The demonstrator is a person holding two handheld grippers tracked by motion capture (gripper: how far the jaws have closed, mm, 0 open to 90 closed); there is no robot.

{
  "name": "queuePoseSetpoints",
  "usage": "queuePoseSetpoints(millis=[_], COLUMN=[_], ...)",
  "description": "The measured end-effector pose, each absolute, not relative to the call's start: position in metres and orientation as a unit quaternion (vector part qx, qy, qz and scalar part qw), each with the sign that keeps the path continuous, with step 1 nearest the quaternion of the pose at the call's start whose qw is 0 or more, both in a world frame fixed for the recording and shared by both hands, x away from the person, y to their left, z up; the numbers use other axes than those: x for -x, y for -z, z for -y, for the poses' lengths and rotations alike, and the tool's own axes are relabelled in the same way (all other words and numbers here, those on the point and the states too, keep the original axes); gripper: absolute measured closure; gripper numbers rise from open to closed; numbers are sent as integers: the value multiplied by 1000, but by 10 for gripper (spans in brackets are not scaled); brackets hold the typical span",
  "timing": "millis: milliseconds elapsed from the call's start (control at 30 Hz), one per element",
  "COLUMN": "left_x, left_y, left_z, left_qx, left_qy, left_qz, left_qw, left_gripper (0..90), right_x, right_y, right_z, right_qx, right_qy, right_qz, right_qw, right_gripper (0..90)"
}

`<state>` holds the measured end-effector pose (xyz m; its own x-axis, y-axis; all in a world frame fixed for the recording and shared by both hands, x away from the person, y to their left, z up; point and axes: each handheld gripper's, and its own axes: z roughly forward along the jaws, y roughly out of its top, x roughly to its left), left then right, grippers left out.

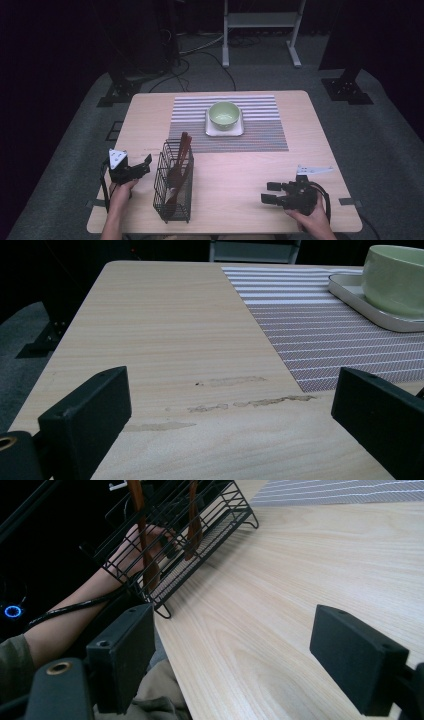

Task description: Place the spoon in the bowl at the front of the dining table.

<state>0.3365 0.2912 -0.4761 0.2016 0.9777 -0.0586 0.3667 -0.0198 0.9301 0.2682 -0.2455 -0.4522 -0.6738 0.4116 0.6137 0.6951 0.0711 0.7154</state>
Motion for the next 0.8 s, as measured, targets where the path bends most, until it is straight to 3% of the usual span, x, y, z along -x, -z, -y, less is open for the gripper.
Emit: queuePoseSetpoints(millis=[800], left_x=[-335], left_y=[476], left_z=[-293], left_qx=[-626], left_qy=[-336], left_qz=[-535], left_qw=[458], left_gripper=[17], right_x=[-276], right_y=[438], right_z=[213], right_qx=[365], right_qy=[552], right_qz=[735], right_qw=[149], right_gripper=[168])
